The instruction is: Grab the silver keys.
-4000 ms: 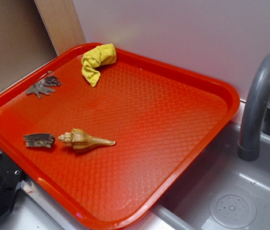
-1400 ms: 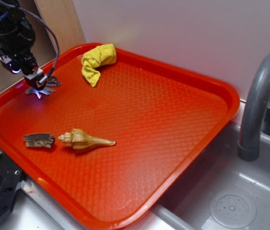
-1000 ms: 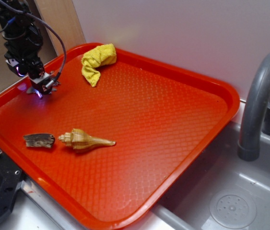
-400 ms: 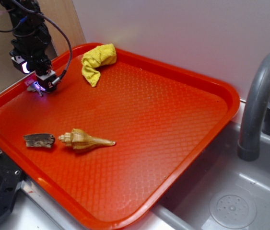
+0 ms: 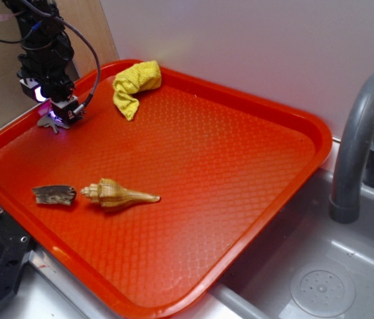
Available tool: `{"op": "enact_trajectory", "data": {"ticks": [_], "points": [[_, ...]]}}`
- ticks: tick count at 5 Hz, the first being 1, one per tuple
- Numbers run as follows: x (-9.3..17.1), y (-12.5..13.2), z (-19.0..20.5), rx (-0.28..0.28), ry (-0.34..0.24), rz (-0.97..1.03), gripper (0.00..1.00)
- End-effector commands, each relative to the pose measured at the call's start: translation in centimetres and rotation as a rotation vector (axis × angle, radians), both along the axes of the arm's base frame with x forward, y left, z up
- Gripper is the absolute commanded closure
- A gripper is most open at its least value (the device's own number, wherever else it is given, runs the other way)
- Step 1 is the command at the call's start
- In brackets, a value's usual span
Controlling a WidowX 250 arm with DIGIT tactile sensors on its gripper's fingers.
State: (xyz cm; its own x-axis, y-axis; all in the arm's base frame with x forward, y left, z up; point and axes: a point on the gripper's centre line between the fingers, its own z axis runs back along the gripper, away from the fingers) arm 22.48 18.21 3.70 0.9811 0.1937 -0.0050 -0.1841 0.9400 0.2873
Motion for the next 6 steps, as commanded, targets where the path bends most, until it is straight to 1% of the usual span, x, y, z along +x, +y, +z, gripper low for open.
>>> {"op": "enact_trajectory", "data": {"ticks": [1, 2, 3, 4, 5, 6], "points": [[0.6, 0.9, 1.4, 0.008, -0.029, 0.019, 1.0], [0.0, 1.4, 2.7, -0.11, -0.094, 0.034, 1.0], [-0.6, -0.2, 7.6, -0.141, -0.146, 0.07, 1.0], [-1.1, -3.5, 12.6, -0.162, -0.204, 0.029, 1.0], [-0.4, -8.0, 17.0, -0.238, -0.239, -0.071, 1.0], [1.5, -11.8, 17.3, -0.323, -0.171, -0.164, 1.0]]}}
